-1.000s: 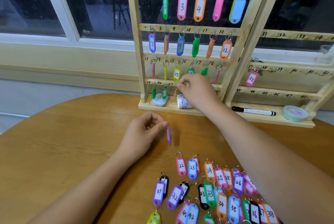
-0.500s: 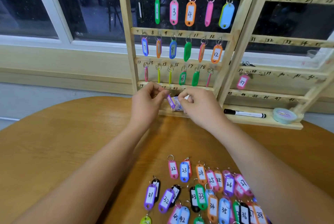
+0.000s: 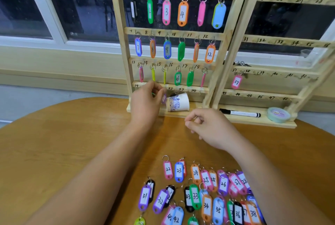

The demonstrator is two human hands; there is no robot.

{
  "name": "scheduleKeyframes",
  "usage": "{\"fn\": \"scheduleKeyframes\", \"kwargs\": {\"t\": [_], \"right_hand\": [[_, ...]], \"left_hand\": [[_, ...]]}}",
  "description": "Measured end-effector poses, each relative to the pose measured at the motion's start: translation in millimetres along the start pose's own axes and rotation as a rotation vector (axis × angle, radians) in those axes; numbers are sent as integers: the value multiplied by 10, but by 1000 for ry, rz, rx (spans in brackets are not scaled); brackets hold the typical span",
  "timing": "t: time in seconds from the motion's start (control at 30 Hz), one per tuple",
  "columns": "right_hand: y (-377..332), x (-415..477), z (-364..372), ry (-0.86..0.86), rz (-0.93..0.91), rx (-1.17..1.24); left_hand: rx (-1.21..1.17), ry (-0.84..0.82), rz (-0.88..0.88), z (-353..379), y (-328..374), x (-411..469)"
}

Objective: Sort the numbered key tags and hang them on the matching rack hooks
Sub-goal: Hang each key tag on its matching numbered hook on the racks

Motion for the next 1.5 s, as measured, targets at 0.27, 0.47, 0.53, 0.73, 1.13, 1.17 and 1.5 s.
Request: {"fn": "scheduleKeyframes", "kwargs": {"t": [0.27, 0.47, 0.53, 0.73, 1.13, 1.17, 1.5], "right_hand": [[-14, -17, 8, -36, 9, -41], [-25, -50, 132, -171, 10, -103], [-14, -44, 175, -180, 8, -121], [41, 224, 188, 89, 47, -60], [-213, 649, 289, -23, 141, 191], [-241, 659, 307, -38, 158, 222], [-287, 826, 466, -53, 238, 507]], "left_hand": [[26, 17, 5, -52, 21, -43], [-6, -200, -16, -186, -38, -379], [-41, -353, -45, -254, -52, -522], [-85, -726, -1, -457, -159, -873], [-17, -962, 100, -709, -157, -988], [-9, -953, 111, -700, -154, -990], [37, -918, 173, -668, -150, -988]]}}
Point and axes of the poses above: each hand's wrist, its own x-axis towards the middle knuckle, its own z-axis out of the palm, y = z × x, the point moved 1 cm from there along x, towards the middle knuckle
